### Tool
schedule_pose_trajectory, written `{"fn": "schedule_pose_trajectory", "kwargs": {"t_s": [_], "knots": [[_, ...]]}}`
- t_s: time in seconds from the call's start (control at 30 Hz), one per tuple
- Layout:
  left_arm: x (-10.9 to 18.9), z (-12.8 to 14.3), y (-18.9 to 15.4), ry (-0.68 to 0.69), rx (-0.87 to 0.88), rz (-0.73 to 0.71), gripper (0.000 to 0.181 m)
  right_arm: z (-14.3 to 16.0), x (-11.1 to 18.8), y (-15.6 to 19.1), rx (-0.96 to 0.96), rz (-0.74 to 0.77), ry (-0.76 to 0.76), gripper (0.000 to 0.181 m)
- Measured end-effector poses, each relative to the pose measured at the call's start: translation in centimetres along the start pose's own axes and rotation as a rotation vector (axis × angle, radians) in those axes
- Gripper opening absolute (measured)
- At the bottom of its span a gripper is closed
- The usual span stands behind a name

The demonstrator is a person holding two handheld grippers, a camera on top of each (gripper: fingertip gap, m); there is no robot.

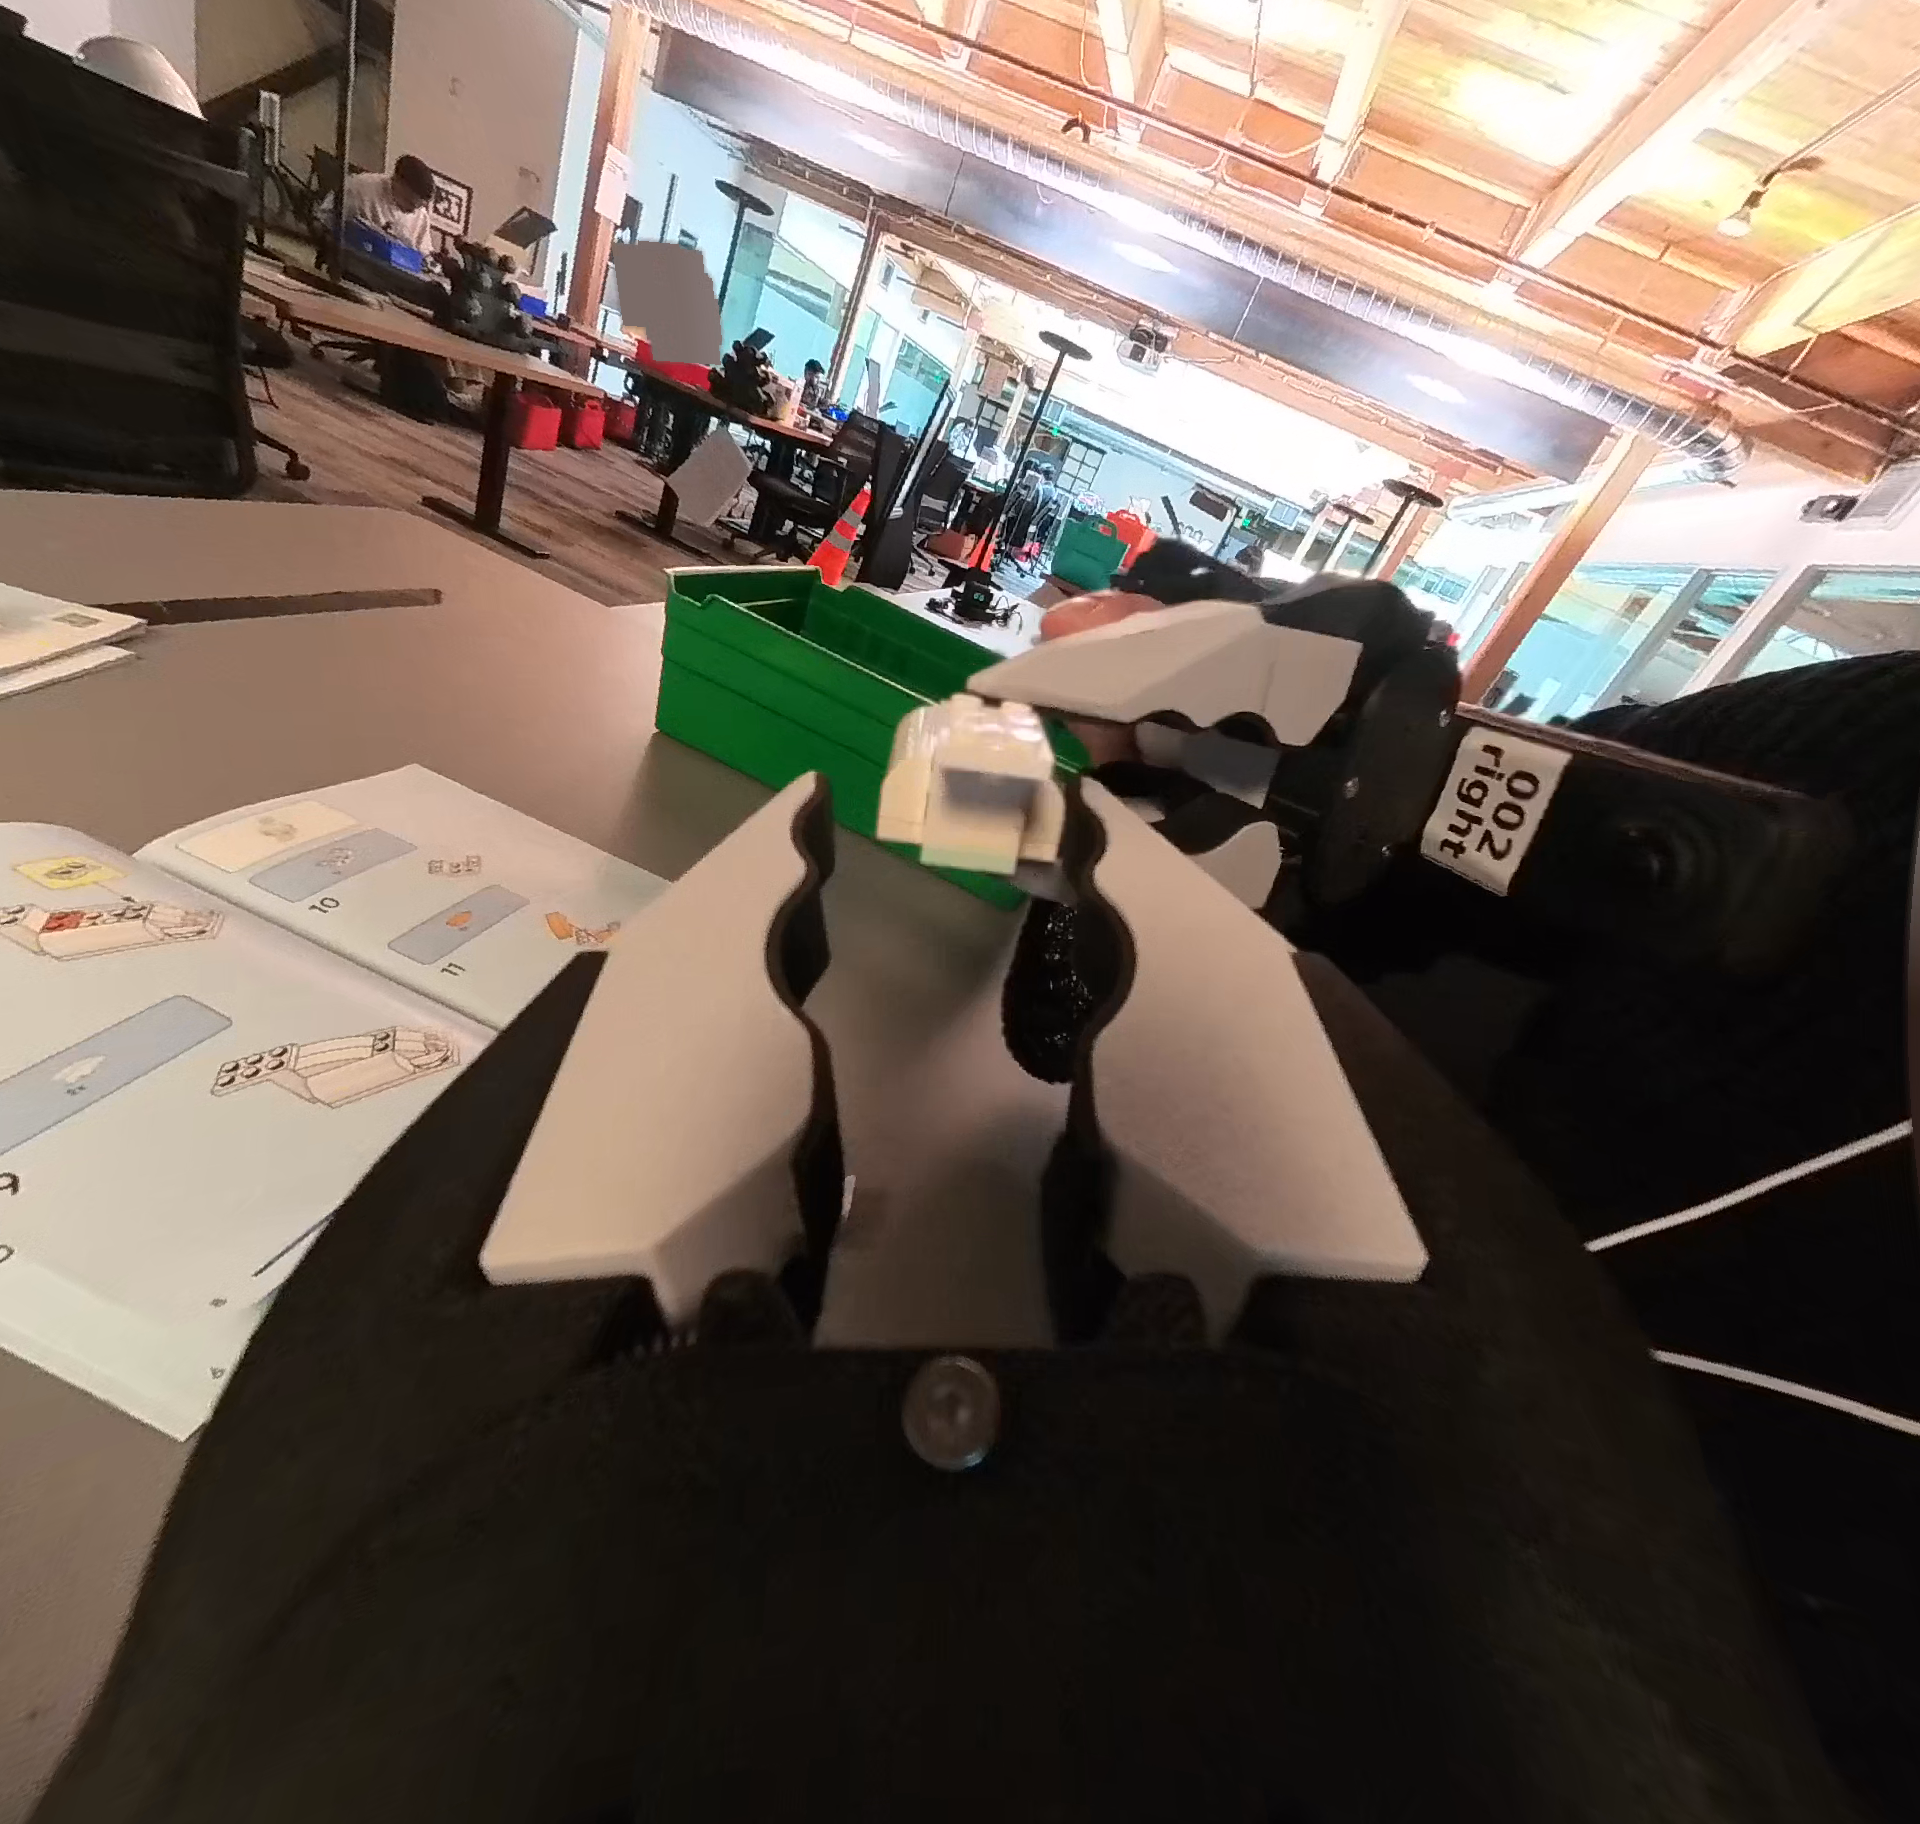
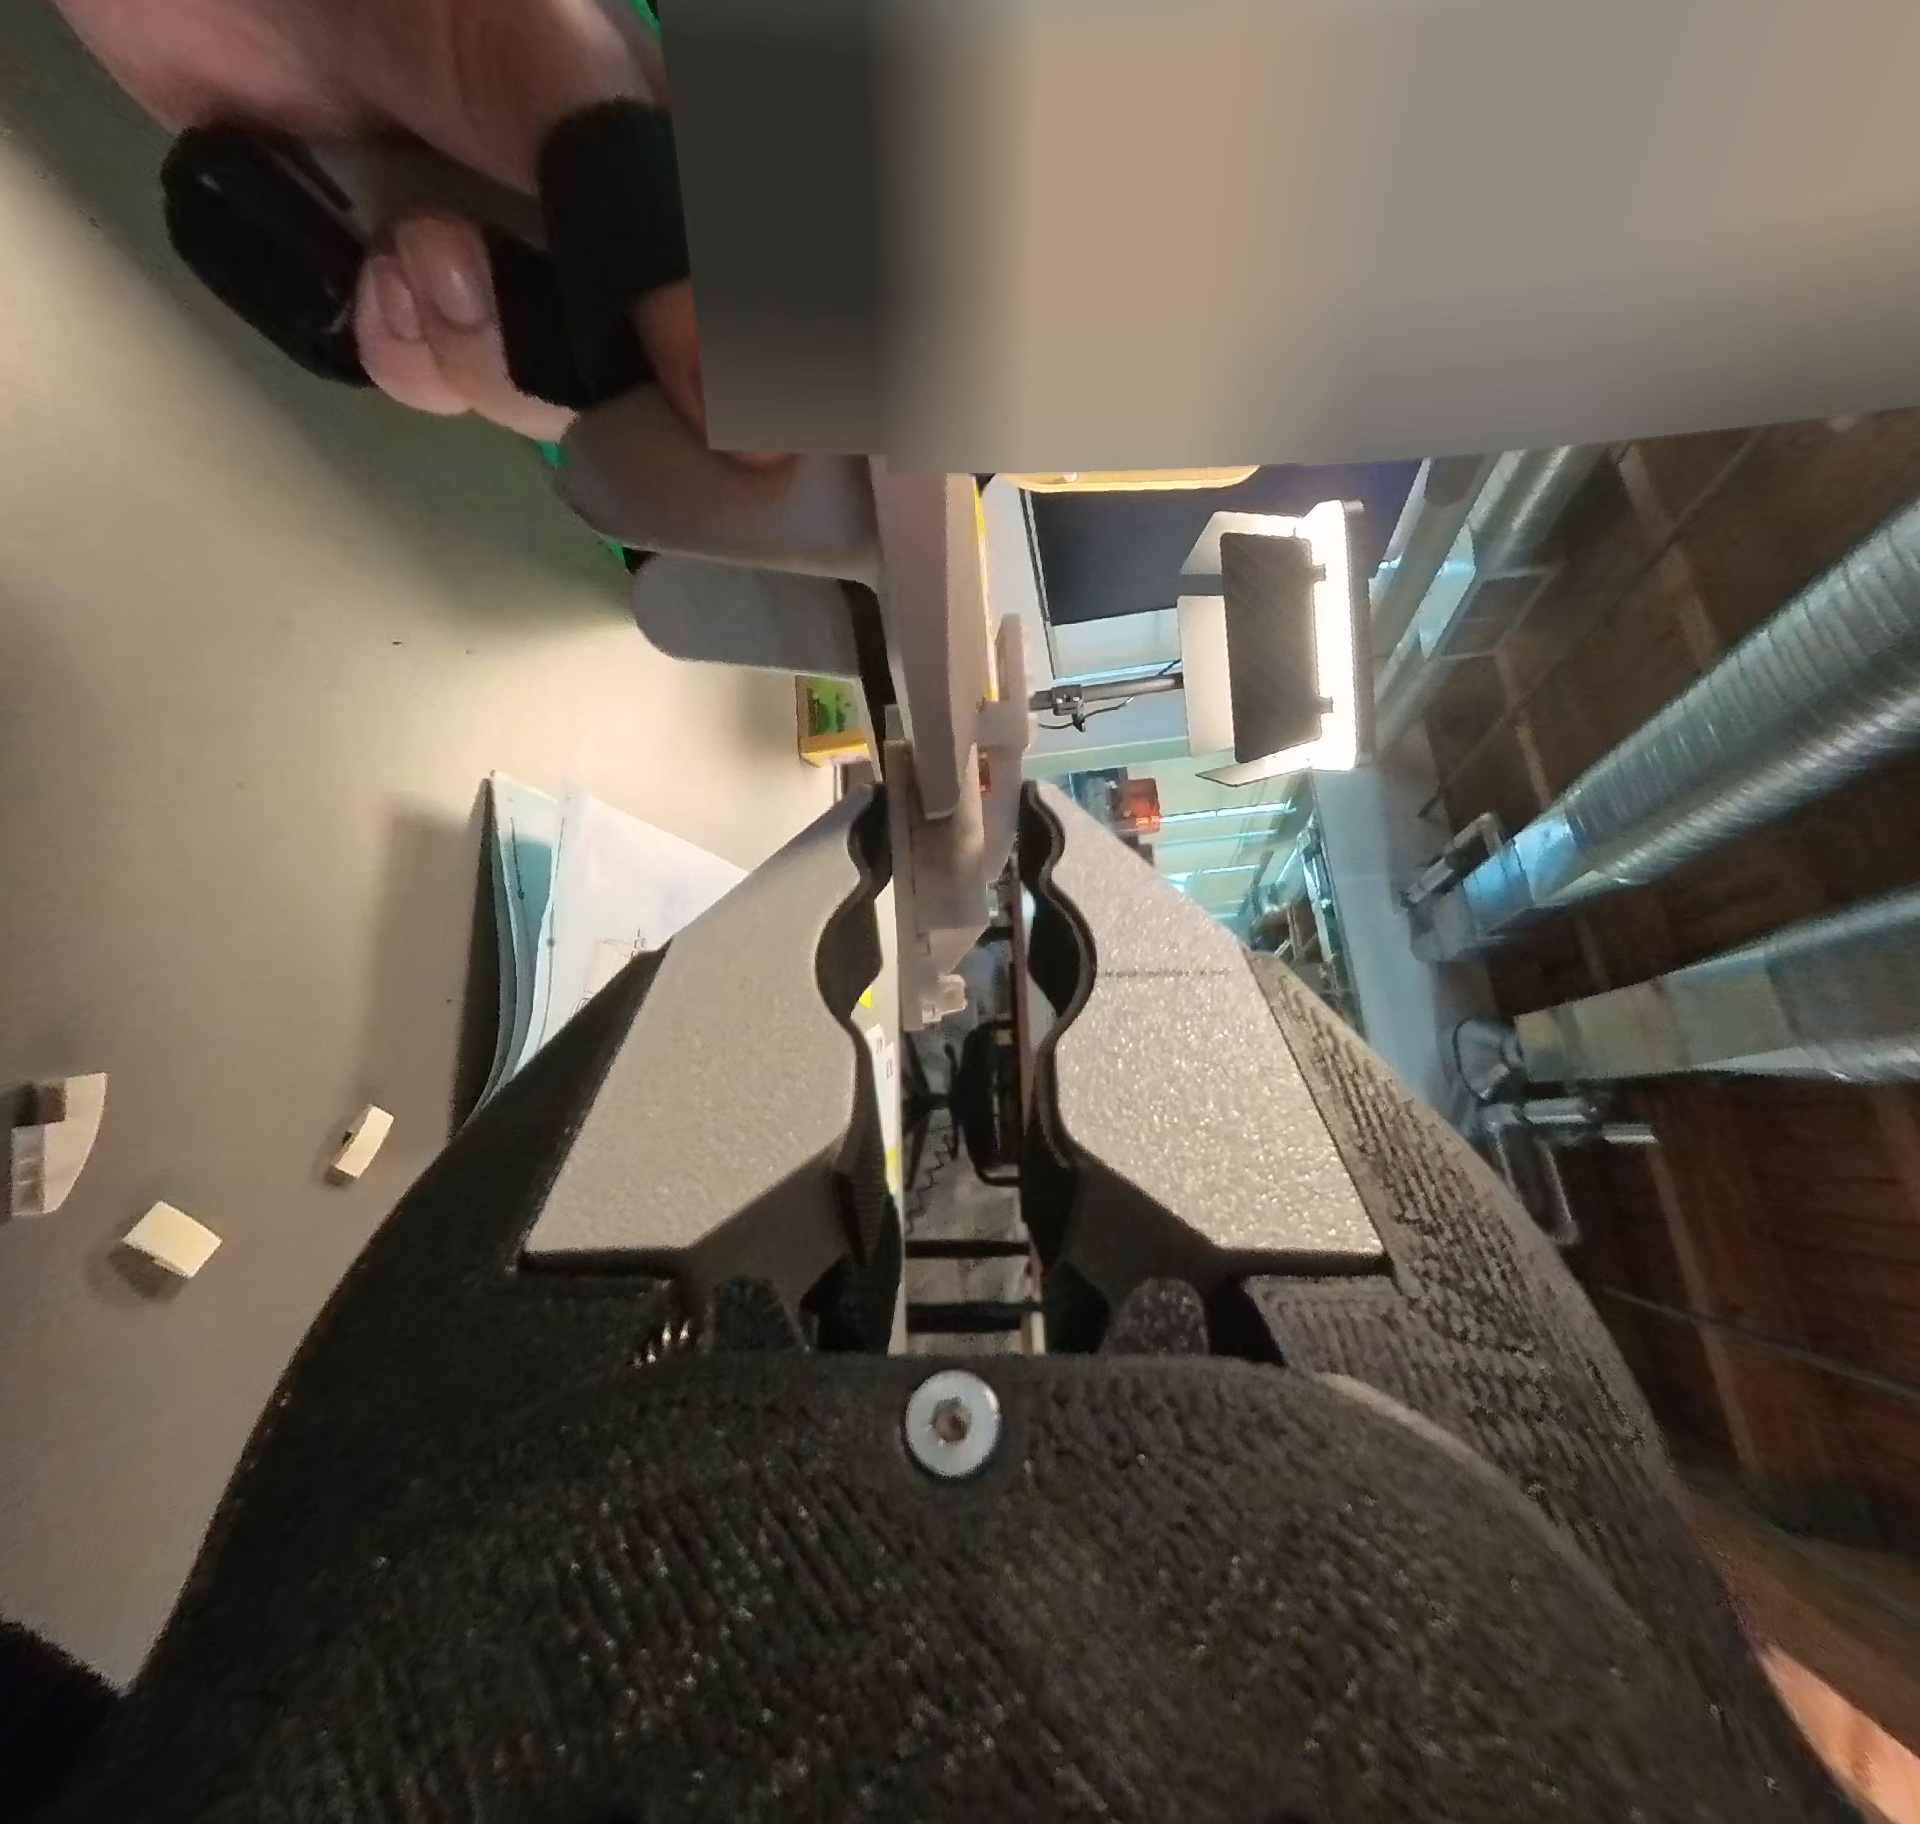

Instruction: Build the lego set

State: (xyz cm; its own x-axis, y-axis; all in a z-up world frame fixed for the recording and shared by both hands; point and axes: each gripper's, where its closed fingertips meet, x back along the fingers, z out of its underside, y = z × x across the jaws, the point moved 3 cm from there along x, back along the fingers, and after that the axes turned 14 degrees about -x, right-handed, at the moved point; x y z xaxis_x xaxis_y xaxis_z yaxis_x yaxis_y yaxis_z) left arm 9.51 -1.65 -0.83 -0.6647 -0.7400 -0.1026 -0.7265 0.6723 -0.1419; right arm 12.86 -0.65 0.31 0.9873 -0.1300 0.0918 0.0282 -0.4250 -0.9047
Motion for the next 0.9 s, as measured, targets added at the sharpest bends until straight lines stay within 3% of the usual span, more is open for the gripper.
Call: {"fn": "schedule_pose_trajectory", "kwargs": {"t_s": [0.2,0.47,0.9], "knots": [[-0.3,0.3,-0.6,0.04,0.011,0.056,0.035,-0.3,0.1,0.3,-0.035,-0.019,-0.015,0.023],[-0.1,-0.4,-1.2,-0.02,0.04,0.112,0.035,-1.0,0.4,0.0,-0.166,-0.075,-0.059,0.024],[-0.1,-0.9,-1.3,-0.036,-0.055,0.049,0.035,-1.6,0.3,0.3,0.047,0.037,-0.038,0.022]]}}
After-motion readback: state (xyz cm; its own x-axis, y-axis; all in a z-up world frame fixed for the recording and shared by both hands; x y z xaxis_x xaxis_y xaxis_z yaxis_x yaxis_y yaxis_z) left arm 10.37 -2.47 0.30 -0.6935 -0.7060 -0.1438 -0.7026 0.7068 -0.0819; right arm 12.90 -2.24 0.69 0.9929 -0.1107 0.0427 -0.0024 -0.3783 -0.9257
